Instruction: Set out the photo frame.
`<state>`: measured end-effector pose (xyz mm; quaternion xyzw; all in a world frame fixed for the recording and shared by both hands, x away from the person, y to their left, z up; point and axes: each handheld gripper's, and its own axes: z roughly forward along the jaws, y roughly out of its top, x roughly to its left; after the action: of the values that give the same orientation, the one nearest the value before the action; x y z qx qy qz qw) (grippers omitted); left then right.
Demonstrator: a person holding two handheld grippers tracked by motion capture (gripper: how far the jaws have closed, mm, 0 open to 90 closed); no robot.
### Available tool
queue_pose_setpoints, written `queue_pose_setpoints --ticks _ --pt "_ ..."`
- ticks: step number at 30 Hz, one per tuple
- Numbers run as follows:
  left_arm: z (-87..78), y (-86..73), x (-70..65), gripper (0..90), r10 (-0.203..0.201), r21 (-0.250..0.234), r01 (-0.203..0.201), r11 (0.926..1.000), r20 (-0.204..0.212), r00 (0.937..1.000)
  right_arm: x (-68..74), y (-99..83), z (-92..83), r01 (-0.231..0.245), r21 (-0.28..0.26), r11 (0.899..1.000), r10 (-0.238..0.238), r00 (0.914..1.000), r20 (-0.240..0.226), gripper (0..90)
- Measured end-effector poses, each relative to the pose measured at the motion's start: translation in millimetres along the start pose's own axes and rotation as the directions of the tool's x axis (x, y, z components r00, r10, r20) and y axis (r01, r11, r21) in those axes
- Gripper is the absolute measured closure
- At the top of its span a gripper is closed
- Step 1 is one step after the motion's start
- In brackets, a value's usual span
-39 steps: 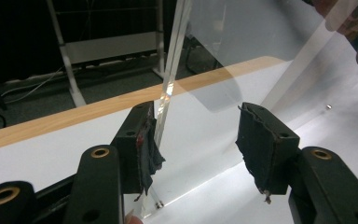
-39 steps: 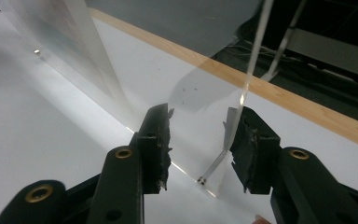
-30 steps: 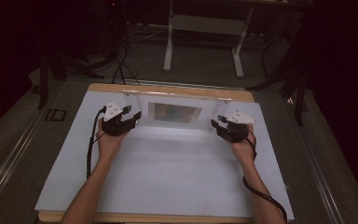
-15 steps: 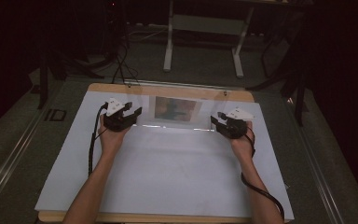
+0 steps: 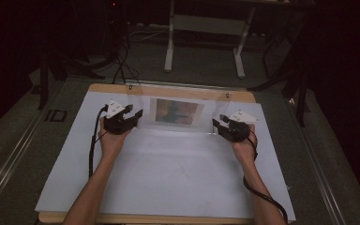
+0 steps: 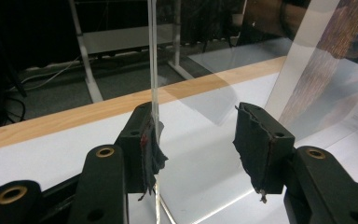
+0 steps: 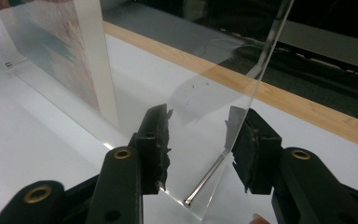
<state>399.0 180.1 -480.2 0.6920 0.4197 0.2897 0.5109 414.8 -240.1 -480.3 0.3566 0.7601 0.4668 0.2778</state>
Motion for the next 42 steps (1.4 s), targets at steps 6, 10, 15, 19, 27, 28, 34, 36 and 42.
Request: queue_pose_setpoints --ticks 6,10,15,19,27,28,34,36,42 --pt "-7.2 -0.5 -6.7 50.2 -0.007 0.012 0.007 0.9999 0.006 1.0 2.0 -0.9 -8.3 -0.003 0.0 1.0 0.003 1.0 -0.003 57.9" --pt "-14.4 -3.5 -12.5 50.3 -0.016 0.007 0.016 0.9998 0.011 0.9998 5.9 -4.8 -18.5 -0.002 0.007 1.0 0.002 0.9999 -0.011 57.9" --pt "-21.5 -4.9 -19.5 50.2 -0.01 0.015 0.01 0.9998 0.014 0.9998 9.4 -9.4 -24.4 -0.018 0.007 1.0 0.018 0.9998 -0.009 57.8" --pt "-27.0 -5.2 -23.4 50.3 -0.015 0.025 0.015 0.9996 0.017 0.9997 12.8 -11.9 -31.9 -0.013 0.006 1.0 0.013 0.9999 -0.011 57.8" --pt "-35.7 -6.7 -25.4 51.4 -0.043 0.033 0.042 0.9986 0.029 0.9986 18.2 -10.9 -42.6 -0.031 -0.003 1.0 0.031 0.9991 -0.028 57.4" --pt "-36.2 -6.7 -26.2 51.4 -0.038 0.035 0.037 0.9987 0.028 0.9989 18.7 -14.2 -42.3 -0.039 0.007 0.999 0.04 0.9987 -0.033 57.4" --pt "-30.0 -5.3 -24.1 51.7 -0.063 0.033 0.062 0.9975 0.018 0.9979 15.4 -14.4 -38.4 -0.058 0.008 0.998 0.058 0.9977 -0.036 57.3" --pt "-26.3 -4.4 -22.3 51.7 -0.081 0.033 0.081 0.9962 0.014 0.9966 12.8 -14.3 -35.5 -0.067 0.007 0.998 0.067 0.9969 -0.041 57.2" --pt "-21.1 -6.1 -16.6 53.6 -0.11 0.018 0.11 0.9938 0.025 0.9936 8.8 -14.3 -29.7 -0.095 0.001 0.995 0.095 0.9945 -0.045 57.1"
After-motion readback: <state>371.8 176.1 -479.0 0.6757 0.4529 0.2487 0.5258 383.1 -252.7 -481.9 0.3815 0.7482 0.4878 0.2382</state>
